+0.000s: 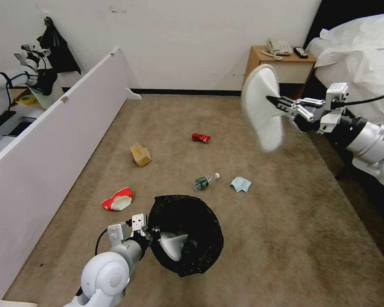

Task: Pick up the trash bin, then pick up the garbage from the floor and place it into the trash bin.

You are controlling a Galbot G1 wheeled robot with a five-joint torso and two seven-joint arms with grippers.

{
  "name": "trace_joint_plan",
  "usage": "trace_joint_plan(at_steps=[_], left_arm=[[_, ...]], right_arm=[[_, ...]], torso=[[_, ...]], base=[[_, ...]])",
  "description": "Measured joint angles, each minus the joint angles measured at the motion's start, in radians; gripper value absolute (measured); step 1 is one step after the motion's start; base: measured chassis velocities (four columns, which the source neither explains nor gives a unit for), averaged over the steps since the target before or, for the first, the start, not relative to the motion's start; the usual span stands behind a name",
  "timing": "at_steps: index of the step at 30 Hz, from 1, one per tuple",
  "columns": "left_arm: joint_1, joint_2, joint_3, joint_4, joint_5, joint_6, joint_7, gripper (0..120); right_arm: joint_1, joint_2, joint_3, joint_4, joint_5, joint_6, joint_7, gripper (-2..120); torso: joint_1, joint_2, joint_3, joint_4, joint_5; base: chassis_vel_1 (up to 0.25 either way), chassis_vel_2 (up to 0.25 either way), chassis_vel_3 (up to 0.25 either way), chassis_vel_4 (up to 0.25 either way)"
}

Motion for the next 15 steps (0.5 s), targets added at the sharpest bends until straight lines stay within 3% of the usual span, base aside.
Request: trace_joint_plan(at_steps=[9,15], left_arm=[[-0.027,-0.003,0.023,0.002,-0.048,0.032,-0.021,0],[-0.038,-0.011,0.034,0.001,-0.069,0.053,-0.014,0]], right_arm=[[0.024,0.040,-0.058,0.130,0.028,0.053,-0.036,0],[0.028,0.055,-0.079,0.144,0.015,0.064,-0.102,0]], torso=[[0.000,0.000,0.000,0.0000,0.0000],[0.000,0.000,0.000,0.0000,0.0001]], base=[[0.000,0.000,0.000,0.000],[0.000,0.000,0.000,0.000]])
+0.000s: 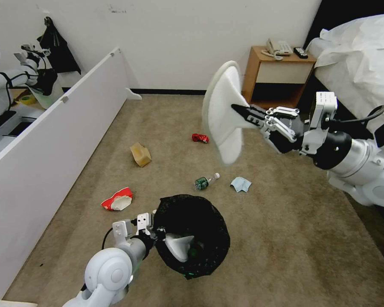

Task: Pick up the trash bin, then pick up the garbage from the floor and place it into the trash bin.

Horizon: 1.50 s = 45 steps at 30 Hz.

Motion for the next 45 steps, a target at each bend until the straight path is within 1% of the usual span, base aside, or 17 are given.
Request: trace_joint_plan(at_steps=[1,3,5,6,7,8,10,11,14,17,25,30,35,45], left_arm=[[0.000,0.000,0.000,0.000,0.000,0.000,0.000,0],[-0.008,-0.001,0.003,0.003,-0.006,0.007,0.008,0],[-0.013,-0.001,0.006,0.004,-0.008,0.009,0.011,0],[-0.020,-0.003,0.008,0.006,-0.011,0.012,0.015,0],[-0.020,-0.003,0.008,0.006,-0.011,0.012,0.015,0],[-0.026,-0.004,0.009,0.008,-0.013,0.013,0.015,0],[-0.029,-0.006,0.010,0.008,-0.014,0.013,0.016,0],[-0.032,-0.007,0.011,0.008,-0.017,0.014,0.016,0],[-0.036,-0.009,0.012,0.004,-0.031,0.021,0.011,0],[-0.038,-0.009,0.012,0.002,-0.042,0.024,0.001,0],[-0.041,-0.005,0.012,-0.002,-0.068,0.024,-0.015,0],[-0.048,-0.010,0.021,-0.002,-0.070,0.024,-0.018,0],[-0.051,-0.012,0.024,-0.002,-0.070,0.024,-0.018,0],[-0.054,-0.017,0.027,-0.002,-0.067,0.024,-0.018,0]], right_arm=[[0.000,0.000,0.000,0.000,0.000,0.000,0.000,0],[0.000,-0.001,-0.012,0.005,-0.026,0.002,-0.056,0],[0.004,-0.001,-0.021,0.005,-0.037,0.002,-0.071,0],[0.032,0.008,-0.054,0.005,-0.054,0.002,-0.094,0],[0.032,0.008,-0.054,0.005,-0.054,0.002,-0.094,0],[0.068,0.027,-0.097,0.004,-0.067,0.002,-0.107,0],[0.086,0.038,-0.118,0.001,-0.074,0.002,-0.112,0],[0.111,0.058,-0.152,-0.004,-0.083,0.003,-0.120,0],[0.143,0.095,-0.221,-0.008,-0.111,0.003,-0.135,0],[0.145,0.106,-0.250,-0.009,-0.139,0.003,-0.154,0],[0.150,0.120,-0.282,-0.015,-0.165,0.003,-0.178,0],[0.147,0.117,-0.295,-0.005,-0.172,0.002,-0.183,0],[0.110,0.093,-0.288,0.012,-0.186,-0.002,-0.187,0],[0.087,0.062,-0.279,0.034,-0.187,-0.018,-0.198,0]], torso=[[0.000,0.000,0.000,0.0000,0.0000],[0.000,0.000,0.000,0.0000,0.0000],[0.000,0.000,0.000,-0.0001,0.0000],[0.000,0.000,0.000,-0.0004,0.0001],[0.000,0.000,0.000,-0.0004,0.0001],[0.000,0.000,0.000,0.0000,0.0000],[0.000,0.000,0.000,0.0002,0.0001],[0.000,0.000,0.000,0.0004,0.0000],[0.000,0.000,0.000,0.0001,0.0000],[0.000,0.000,0.000,0.0000,0.0000],[0.000,0.000,0.000,0.0001,0.0000],[0.000,0.000,0.000,0.0001,0.0000],[0.000,0.000,0.000,0.0000,0.0001],[0.000,0.000,0.000,0.0000,0.0001]], base=[[0.000,0.000,0.000,0.000],[0.000,0.000,0.000,0.000],[0.000,0.000,0.000,0.000],[0.000,0.000,0.000,0.000],[0.000,0.000,0.000,0.000],[0.000,0.000,0.000,0.000],[0.000,0.000,0.000,0.000],[0.000,0.000,0.000,0.000],[0.000,0.000,0.000,0.000],[0.000,0.000,0.000,0.000],[0.000,0.000,0.000,0.000],[0.000,0.000,0.000,0.000],[0.000,0.000,0.000,0.000],[0.000,0.000,0.000,0.000]])
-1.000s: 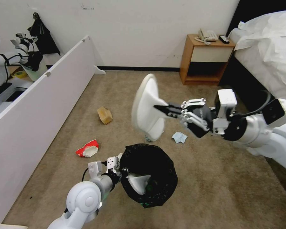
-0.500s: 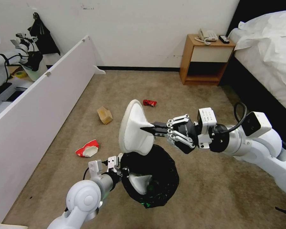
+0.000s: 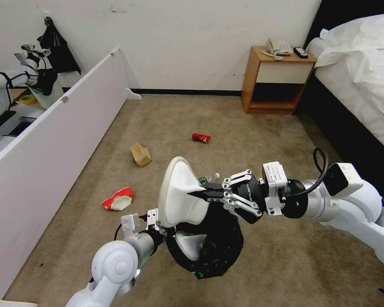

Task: Pick up the trash bin, then pick up the garbage from the floor and place it into the trash bin.

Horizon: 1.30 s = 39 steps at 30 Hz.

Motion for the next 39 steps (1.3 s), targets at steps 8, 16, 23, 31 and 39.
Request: trace_joint_plan(at_steps=[8,16,23,31,39], left_arm=[[0.003,-0.002,-0.008,-0.009,0.000,0.000,0.002,0],[0.019,0.001,-0.014,-0.021,0.001,0.000,0.005,0],[0.016,0.004,-0.019,-0.021,-0.001,-0.001,0.007,0],[0.028,-0.001,-0.022,-0.027,0.000,-0.001,0.016,0],[0.030,0.006,-0.032,-0.032,-0.004,-0.001,0.023,0]], right_arm=[[-0.010,-0.018,-0.013,0.010,-0.003,-0.008,-0.009,0],[-0.018,-0.013,-0.041,-0.004,-0.030,-0.008,-0.017,0],[-0.020,-0.011,-0.052,-0.007,-0.036,-0.009,-0.020,0],[-0.029,0.002,-0.074,-0.061,-0.075,0.003,-0.046,0],[-0.031,0.017,-0.092,-0.110,-0.100,0.014,-0.062,0]], torso=[[0.000,0.000,0.000,0.0000,0.0000],[0.000,0.000,0.000,0.0001,0.0000],[0.000,0.000,0.000,0.0001,-0.0001],[0.000,0.000,0.000,0.0000,-0.0001],[0.000,0.000,0.000,0.0001,0.0000]], base=[[0.000,0.000,0.000,0.000],[0.000,0.000,0.000,0.000],[0.000,0.000,0.000,0.000],[0.000,0.000,0.000,0.000],[0.000,0.000,0.000,0.000]])
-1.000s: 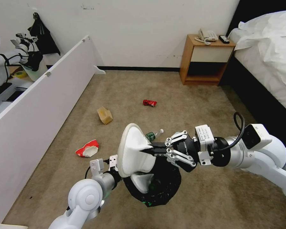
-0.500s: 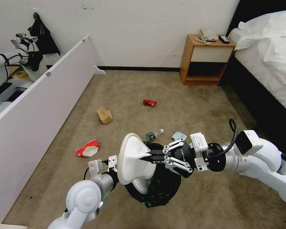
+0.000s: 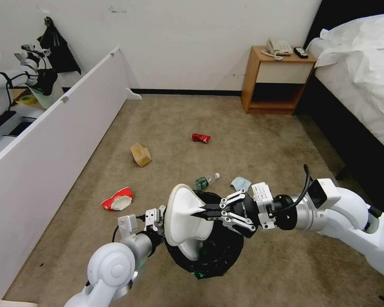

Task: Pick up the trash bin, then pick up the garbage from the floor and place it into the trash bin.

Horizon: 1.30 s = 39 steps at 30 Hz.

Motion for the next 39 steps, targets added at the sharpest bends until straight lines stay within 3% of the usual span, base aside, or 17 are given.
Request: trace_joint_plan(at_steps=[11,13,22,29,34,37,39], left_arm=[[0.002,0.004,-0.005,-0.002,-0.004,0.000,0.002,0],[0.002,0.007,-0.007,-0.004,-0.008,0.000,0.002,0],[0.000,0.007,-0.009,-0.006,-0.011,0.000,0.003,0],[0.000,0.000,-0.008,-0.008,-0.009,0.000,0.004,0],[0.003,0.000,-0.008,-0.010,-0.008,0.000,0.006,0],[0.007,0.002,-0.008,-0.012,-0.006,0.000,0.008,0],[0.007,0.002,-0.008,-0.012,-0.005,0.000,0.009,0]], right_arm=[[-0.019,0.012,-0.006,-0.060,-0.034,0.018,-0.017,0],[-0.022,0.014,-0.007,-0.070,-0.040,0.018,-0.017,13],[-0.025,0.020,-0.012,-0.081,-0.047,0.019,-0.017,39],[-0.024,0.018,-0.017,-0.078,-0.049,0.019,-0.017,69],[-0.025,0.018,-0.019,-0.078,-0.051,0.018,-0.017,81],[-0.024,0.017,-0.020,-0.078,-0.051,0.017,-0.017,98],[-0.022,0.016,-0.020,-0.076,-0.050,0.017,-0.017,99]], torso=[[0.000,0.000,0.000,-0.0001,0.0000],[0.000,0.000,0.000,0.0000,0.0000],[0.000,0.000,0.000,0.0000,0.0000],[0.000,0.000,0.000,0.0000,0.0000],[0.000,0.000,0.000,-0.0001,0.0000],[0.000,0.000,0.000,0.0000,0.0000],[0.000,0.000,0.000,0.0000,0.0000]], base=[[0.000,0.000,0.000,0.000],[0.000,0.000,0.000,0.000],[0.000,0.000,0.000,0.000],[0.000,0.000,0.000,0.000],[0.000,0.000,0.000,0.000],[0.000,0.000,0.000,0.000],[0.000,0.000,0.000,0.000]])
